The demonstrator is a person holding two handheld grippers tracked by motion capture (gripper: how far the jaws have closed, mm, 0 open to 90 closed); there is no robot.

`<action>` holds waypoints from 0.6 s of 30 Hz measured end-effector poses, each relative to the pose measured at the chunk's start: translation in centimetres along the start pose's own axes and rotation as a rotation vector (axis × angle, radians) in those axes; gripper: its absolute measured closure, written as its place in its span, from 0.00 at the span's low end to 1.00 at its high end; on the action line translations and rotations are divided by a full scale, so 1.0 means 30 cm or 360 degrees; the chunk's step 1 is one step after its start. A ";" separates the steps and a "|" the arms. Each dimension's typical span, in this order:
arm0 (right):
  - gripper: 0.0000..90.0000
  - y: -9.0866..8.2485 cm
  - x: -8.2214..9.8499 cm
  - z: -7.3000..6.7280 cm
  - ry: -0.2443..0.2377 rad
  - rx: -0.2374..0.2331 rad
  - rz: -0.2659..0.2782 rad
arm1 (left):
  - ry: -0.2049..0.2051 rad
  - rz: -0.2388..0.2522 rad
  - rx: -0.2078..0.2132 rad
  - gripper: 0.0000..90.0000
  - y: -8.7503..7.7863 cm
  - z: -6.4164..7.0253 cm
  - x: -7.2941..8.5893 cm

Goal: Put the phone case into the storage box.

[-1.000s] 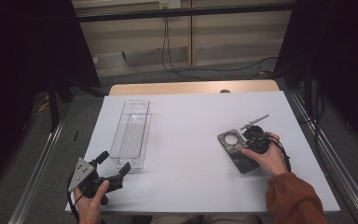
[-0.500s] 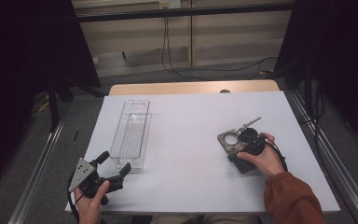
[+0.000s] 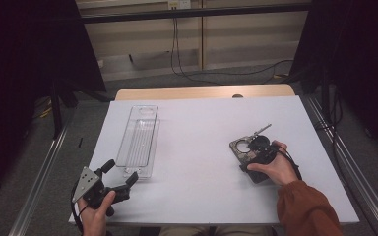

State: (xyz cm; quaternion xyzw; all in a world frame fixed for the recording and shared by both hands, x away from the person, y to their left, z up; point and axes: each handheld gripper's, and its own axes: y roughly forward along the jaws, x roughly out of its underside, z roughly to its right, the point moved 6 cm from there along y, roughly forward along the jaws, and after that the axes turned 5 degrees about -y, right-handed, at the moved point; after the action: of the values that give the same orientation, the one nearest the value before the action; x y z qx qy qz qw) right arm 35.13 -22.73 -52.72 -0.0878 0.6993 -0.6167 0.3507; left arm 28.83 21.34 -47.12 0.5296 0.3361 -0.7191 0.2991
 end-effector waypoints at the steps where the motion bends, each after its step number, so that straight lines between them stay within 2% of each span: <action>1: 0.00 0.002 -0.003 -0.001 0.0007 -0.0002 -0.0004 | -0.0004 0.0003 -0.0004 0.03 0.001 -0.001 0.000; 4: 0.00 0.004 -0.010 0.003 -0.0022 0.0003 -0.0044 | -0.0001 0.0005 0.0009 0.03 0.004 0.001 -0.001; 5: 0.00 0.005 -0.012 0.000 -0.0002 0.0001 -0.0056 | -0.0001 0.0003 0.0012 0.03 0.005 0.002 0.000; 6: 0.00 0.008 -0.013 0.003 -0.0023 -0.0004 -0.0047 | 0.0004 0.0002 0.0009 0.03 0.005 0.002 0.000; 7: 0.00 0.003 -0.012 0.004 -0.0031 -0.0002 -0.0077 | 0.0004 0.0000 0.0009 0.03 0.005 0.001 0.000; 9: 0.00 0.006 -0.013 0.000 -0.0008 -0.0007 -0.0049 | 0.0001 0.0000 0.0010 0.03 0.005 0.002 0.001; 12: 0.01 0.003 -0.014 0.001 -0.0010 0.0002 -0.0076 | 0.0004 0.0001 0.0008 0.03 0.005 0.001 0.000; 18: 0.07 -0.003 -0.016 0.000 -0.0024 -0.0004 -0.0052 | -0.0022 -0.0001 0.0015 0.03 0.011 0.006 0.003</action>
State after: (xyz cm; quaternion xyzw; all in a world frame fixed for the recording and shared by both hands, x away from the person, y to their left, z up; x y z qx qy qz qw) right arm 35.45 -22.47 -52.46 -0.1043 0.6960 -0.6207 0.3456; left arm 28.96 20.99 -47.21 0.5260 0.3309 -0.7243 0.2987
